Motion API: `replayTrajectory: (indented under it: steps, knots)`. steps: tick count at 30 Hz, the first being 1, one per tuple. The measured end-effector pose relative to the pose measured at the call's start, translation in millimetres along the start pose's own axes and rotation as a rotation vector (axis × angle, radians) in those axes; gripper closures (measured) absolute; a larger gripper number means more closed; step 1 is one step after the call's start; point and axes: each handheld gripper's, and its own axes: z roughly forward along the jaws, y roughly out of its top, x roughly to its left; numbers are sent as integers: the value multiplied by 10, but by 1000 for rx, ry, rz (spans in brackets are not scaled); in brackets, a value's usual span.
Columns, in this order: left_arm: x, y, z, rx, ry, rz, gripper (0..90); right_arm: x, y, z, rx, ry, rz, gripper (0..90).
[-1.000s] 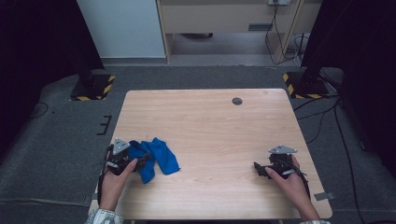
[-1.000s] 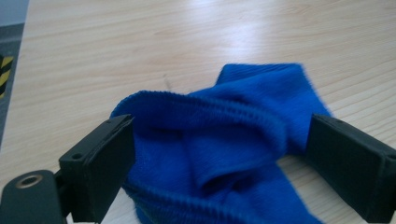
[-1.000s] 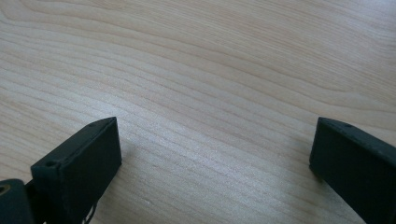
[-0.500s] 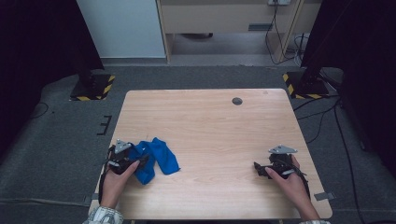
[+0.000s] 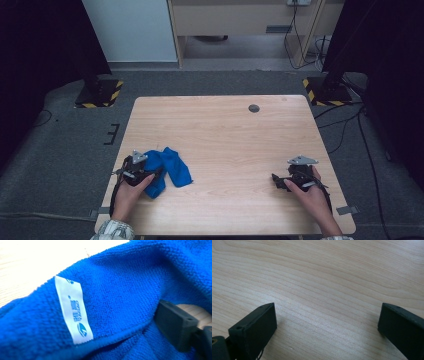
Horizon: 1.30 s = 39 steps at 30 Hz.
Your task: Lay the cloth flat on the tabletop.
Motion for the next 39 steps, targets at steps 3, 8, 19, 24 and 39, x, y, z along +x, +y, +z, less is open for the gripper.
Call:
replayTrajectory:
  steps: [3,8,19,24,39]
  knots:
    - [-14,3,-10,-9,-1,2,373,1,0,-1,1,0,2,23]
    - [-28,20,-25,-14,-5,9,613,1,0,0,0,0,1,23]
    - [3,74,-130,-66,-81,-42,731,0,0,-2,2,2,0,22]
    - [-11,140,-243,-131,-112,-52,736,-1,0,-1,2,1,-1,22]
    - [-445,658,-324,-229,-200,34,735,0,0,0,0,0,1,22]
